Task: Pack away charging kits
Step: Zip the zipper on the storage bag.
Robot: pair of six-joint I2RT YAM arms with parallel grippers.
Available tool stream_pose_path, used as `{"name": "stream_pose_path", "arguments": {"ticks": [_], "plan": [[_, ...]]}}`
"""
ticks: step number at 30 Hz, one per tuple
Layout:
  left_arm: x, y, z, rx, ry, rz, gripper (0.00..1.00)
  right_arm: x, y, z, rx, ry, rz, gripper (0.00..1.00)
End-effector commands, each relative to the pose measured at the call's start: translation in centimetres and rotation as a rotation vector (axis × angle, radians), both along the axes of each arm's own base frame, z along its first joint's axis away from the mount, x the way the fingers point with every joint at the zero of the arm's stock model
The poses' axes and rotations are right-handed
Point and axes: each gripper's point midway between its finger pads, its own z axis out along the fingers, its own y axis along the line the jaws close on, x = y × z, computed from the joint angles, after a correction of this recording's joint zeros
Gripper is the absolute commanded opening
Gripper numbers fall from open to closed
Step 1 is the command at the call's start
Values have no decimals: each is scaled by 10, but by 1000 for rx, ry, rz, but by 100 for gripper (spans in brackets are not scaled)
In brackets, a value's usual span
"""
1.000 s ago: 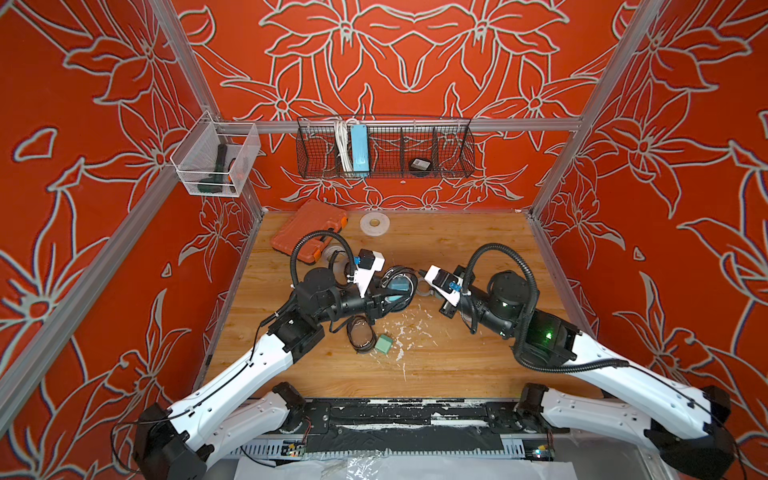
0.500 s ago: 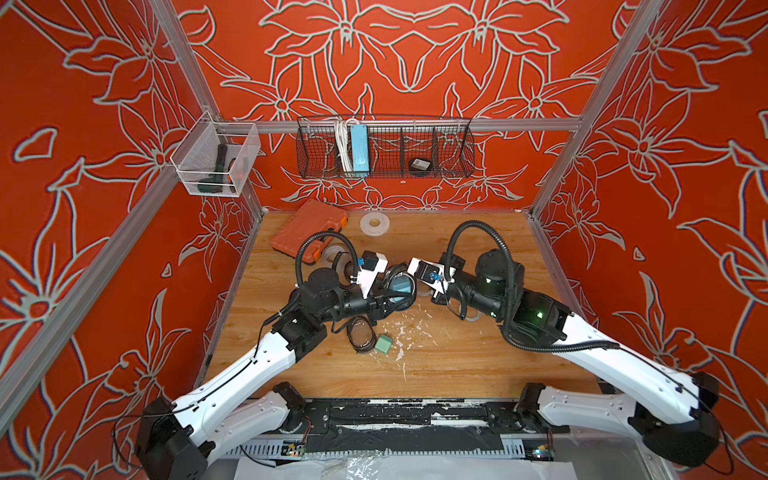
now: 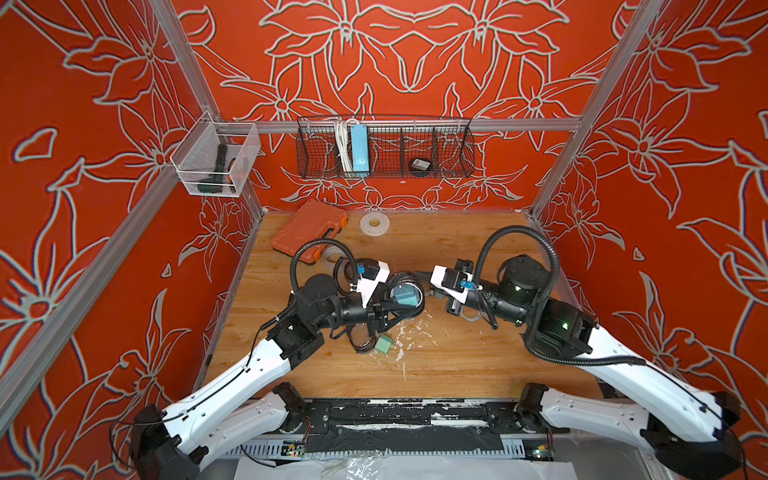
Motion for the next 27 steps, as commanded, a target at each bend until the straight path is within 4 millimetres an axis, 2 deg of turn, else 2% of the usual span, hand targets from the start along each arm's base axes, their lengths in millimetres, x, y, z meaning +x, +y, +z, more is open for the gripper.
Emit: {"name": "stream_pose_path", "arguments": {"ticks": [1, 7, 16, 19, 27], "plan": [[-8, 7, 32, -94, -82, 6, 65, -7, -4, 42, 181, -16, 34, 0], [-35, 23, 70, -298, -245, -44, 80, -22, 8, 61, 279, 5, 151, 0], [-66, 44, 111, -524, -296, -146, 84, -31, 15, 96, 405, -19, 232, 0], [-68, 55, 120, -610, -282, -127, 86, -26, 19, 104, 464, -13, 226, 0], [-51, 71, 138, -723, -231, -17, 85, -14, 35, 125, 597, 26, 214, 0]]}}
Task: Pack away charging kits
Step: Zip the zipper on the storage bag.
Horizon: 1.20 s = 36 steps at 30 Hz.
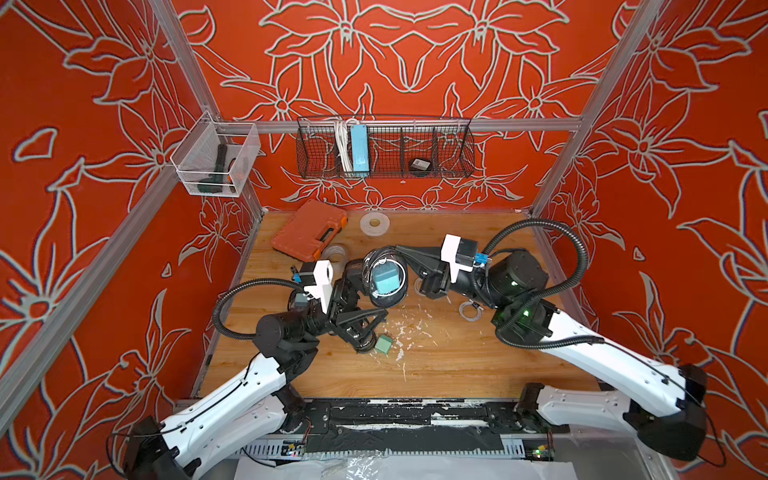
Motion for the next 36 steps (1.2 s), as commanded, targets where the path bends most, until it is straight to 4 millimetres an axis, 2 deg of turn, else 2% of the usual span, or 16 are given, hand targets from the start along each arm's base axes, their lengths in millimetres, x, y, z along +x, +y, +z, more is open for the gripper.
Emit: {"name": "stream_pose_path", "arguments": {"ticks": [1, 6, 9, 13, 19, 25, 27, 29, 33, 36], "plan": [[-3, 21, 22, -132, -10, 41, 85, -4, -9, 44, 174, 1, -11, 0], [7, 32, 24, -189, 29, 110, 85, -3, -3, 49, 228, 57, -42, 0], [19, 35, 22, -202, 76, 148, 84, -9, -1, 49, 250, 76, -50, 0], [15, 34, 25, -210, 65, 125, 79, -15, -1, 50, 253, 75, -68, 0], [17, 31, 30, -204, 80, 109, 54, -18, -1, 49, 248, 79, -59, 0], [23, 30, 33, -193, 101, 132, 14, -11, 0, 39, 227, 78, -105, 0], [26, 29, 33, -170, 110, 151, 5, -8, 0, 35, 208, 80, -130, 0], [29, 25, 33, -130, 121, 166, 0, -4, 1, 30, 143, 61, -168, 0], [29, 14, 28, -10, 124, 175, 0, 3, 0, 24, 26, 21, -205, 0], [37, 6, 12, 118, 160, 221, 0, 4, -6, 18, -56, -18, -212, 0]]}}
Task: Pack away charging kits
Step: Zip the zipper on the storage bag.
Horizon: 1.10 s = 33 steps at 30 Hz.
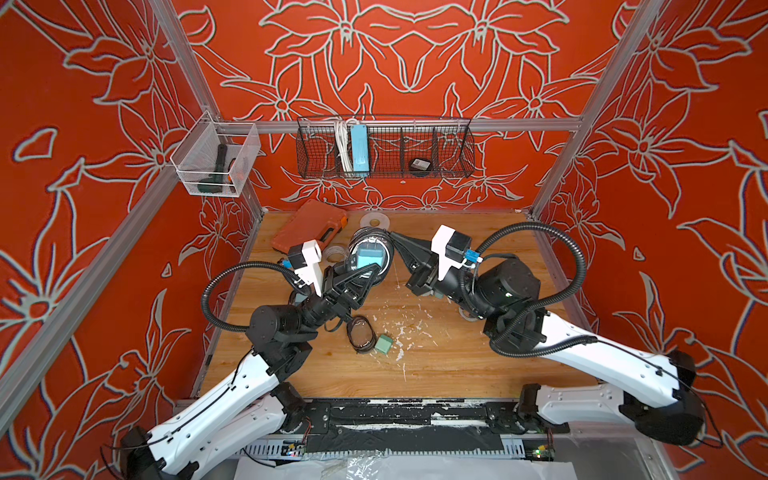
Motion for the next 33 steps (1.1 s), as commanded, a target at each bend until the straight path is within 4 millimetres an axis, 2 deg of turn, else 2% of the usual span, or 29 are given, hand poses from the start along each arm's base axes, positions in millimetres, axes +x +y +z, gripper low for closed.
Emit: {"name": "stream_pose_path", "arguments": {"ticks": [1, 6, 11, 17, 20, 25, 33], "plan": [[5, -8, -19, 172, 41, 45, 0, -4, -11, -3, -131, -68, -8, 0], [9, -21, -56, 377, 123, 20, 0, -11, -19, -16, -250, -154, 8, 0], [10, -24, -91, 475, 205, 5, 0, 4, -36, -25, -310, -192, -99, 0], [7, -31, -118, 549, 246, -47, 0, -2, -46, -32, -352, -224, -57, 0], [11, -36, -129, 566, 266, -60, 0, 4, -49, -34, -385, -247, -85, 0], [15, -43, -138, 589, 282, -86, 0, 10, -56, -33, -413, -269, -82, 0], [-4, -53, -135, 589, 244, -221, 0, 17, -48, -49, -446, -401, -77, 0]]}}
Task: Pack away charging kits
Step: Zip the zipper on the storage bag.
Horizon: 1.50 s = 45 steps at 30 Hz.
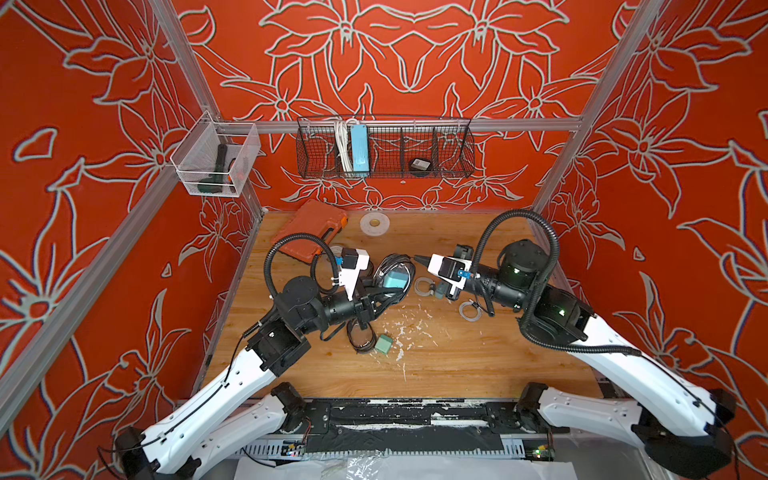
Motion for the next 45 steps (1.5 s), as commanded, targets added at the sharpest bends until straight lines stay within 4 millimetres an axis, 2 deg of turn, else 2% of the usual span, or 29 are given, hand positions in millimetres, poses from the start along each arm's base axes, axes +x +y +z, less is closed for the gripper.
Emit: {"name": "stream_pose_path", "arguments": {"ticks": [1, 4, 11, 15, 18, 24, 30, 35, 39, 45], "plan": [[-24, -11, -27, 57, 65, -164, 0, -4, -6, 42, 117, -203, 28, 0], [-31, -13, -25, 51, 62, -209, 0, 0, -11, 42, 110, -206, 56, 0], [-26, -10, -24, 53, 56, -175, 0, 11, -21, 32, 36, -163, 66, 0], [-32, -11, -15, 29, 34, -215, 0, -6, -28, 39, 135, -140, 112, 0], [-34, -16, -13, 44, 52, -255, 0, -15, -27, 39, 121, -158, 152, 0], [-53, -19, -7, 33, 28, -373, 0, -13, -22, 40, 79, -162, 170, 0], [-40, -30, -28, 84, 83, -378, 0, -21, -20, 51, 79, -168, 223, 0], [-29, -33, -37, 112, 111, -342, 0, -27, -24, 51, 47, -167, 247, 0], [-27, -31, -35, 110, 98, -316, 0, -40, -32, 49, 30, -149, 265, 0], [-29, -26, -14, 67, 50, -291, 1, -37, -37, 56, 130, -100, 224, 0]]}}
